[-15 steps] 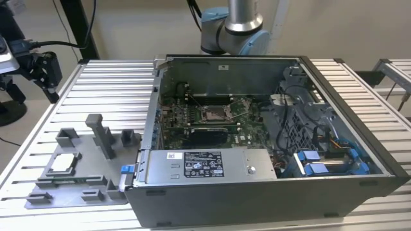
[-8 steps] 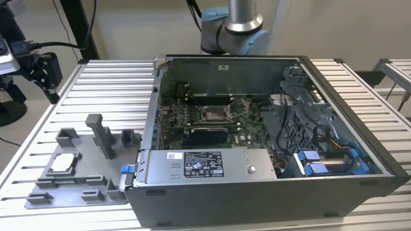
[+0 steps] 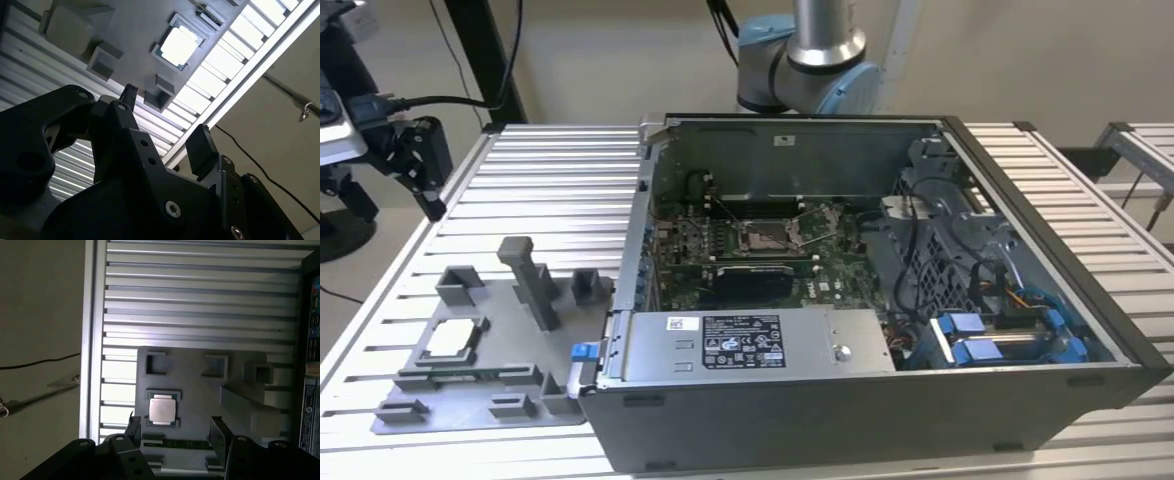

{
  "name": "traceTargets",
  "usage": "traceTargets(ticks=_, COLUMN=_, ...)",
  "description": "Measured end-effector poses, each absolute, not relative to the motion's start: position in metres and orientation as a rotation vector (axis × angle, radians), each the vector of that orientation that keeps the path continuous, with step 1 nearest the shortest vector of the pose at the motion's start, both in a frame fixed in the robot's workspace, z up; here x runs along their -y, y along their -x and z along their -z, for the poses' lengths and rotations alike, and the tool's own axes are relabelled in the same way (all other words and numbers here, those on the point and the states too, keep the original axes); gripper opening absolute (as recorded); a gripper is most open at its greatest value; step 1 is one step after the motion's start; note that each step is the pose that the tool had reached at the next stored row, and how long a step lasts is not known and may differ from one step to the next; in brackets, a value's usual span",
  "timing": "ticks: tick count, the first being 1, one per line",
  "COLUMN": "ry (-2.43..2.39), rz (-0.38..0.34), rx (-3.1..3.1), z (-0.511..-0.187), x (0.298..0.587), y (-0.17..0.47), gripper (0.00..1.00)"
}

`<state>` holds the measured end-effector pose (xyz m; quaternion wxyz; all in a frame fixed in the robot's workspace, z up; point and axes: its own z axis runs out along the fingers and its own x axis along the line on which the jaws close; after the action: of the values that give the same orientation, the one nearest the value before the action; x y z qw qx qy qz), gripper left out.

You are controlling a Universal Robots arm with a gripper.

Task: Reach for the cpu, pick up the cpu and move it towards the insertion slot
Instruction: 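Pick up the cpu and move it towards the insertion slot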

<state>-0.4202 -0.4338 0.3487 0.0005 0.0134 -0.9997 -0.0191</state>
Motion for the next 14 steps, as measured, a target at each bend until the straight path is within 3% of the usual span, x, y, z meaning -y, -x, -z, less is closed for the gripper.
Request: traceTargets(ticks=14, ry=-0.042, rz=0.06, rx=3.14, z=-0.335, x=0.434, y=0.422, gripper=1.0)
